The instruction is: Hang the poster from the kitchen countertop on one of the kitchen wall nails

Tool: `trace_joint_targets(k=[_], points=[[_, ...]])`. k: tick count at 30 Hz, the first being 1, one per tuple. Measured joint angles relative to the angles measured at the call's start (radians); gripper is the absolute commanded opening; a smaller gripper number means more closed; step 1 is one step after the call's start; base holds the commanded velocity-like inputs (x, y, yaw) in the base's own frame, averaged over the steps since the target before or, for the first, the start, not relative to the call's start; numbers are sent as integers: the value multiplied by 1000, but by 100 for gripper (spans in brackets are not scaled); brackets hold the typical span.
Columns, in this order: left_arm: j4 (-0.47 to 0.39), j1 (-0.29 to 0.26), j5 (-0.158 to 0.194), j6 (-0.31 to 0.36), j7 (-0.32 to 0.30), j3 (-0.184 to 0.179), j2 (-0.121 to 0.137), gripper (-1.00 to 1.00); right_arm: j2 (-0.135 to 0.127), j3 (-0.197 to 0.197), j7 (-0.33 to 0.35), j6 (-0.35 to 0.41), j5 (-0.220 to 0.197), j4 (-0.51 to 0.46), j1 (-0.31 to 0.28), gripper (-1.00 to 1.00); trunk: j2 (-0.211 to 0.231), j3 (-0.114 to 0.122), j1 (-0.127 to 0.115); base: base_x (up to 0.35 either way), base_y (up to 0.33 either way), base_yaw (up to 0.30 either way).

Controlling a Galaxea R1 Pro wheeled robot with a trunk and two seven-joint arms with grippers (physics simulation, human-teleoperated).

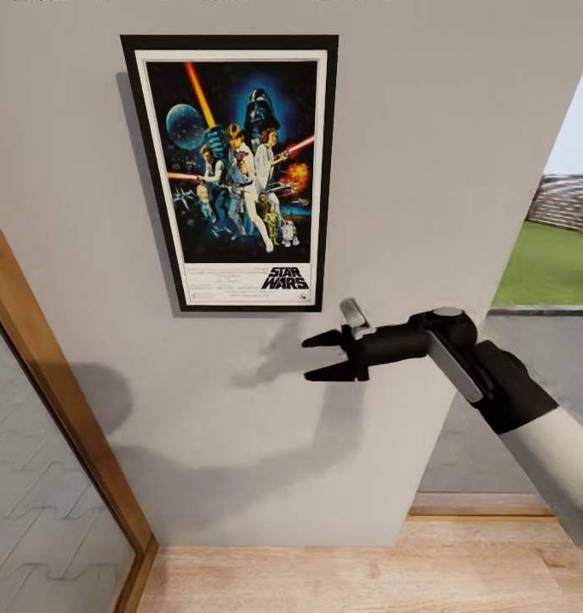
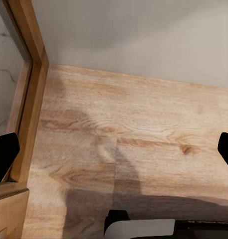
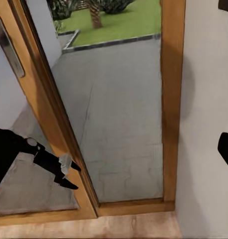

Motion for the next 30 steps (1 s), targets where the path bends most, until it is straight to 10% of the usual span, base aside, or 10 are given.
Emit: trace_joint_targets(k=[2,11,13,17,22,30], points=[[1,0,0,0,0,0,0,100,0,0,-27,-34,6,-39,120,100,0,0,0,-90,0,0],[1,0,0,0,-1,-1,0,100,-3,0,-64,-147,11,-57,330,100,0,0,0,-158,0,0],[1,0,1,0,-2,-2,0,100,-2,0,-137,-229,13,-19,489,100,0,0,0,-19,0,0],[2,0,1,0,-5,-2,0,100,0,0,-188,-401,11,77,623,100,0,0,0,-8,0,0],[7,0,1,0,-6,-3,0,100,2,-1,-212,-569,6,377,754,100,0,0,0,-2,0,0],[9,0,1,1,-6,-7,0,100,17,-6,-217,-668,-2,871,782,100,0,0,0,0,0,0]])
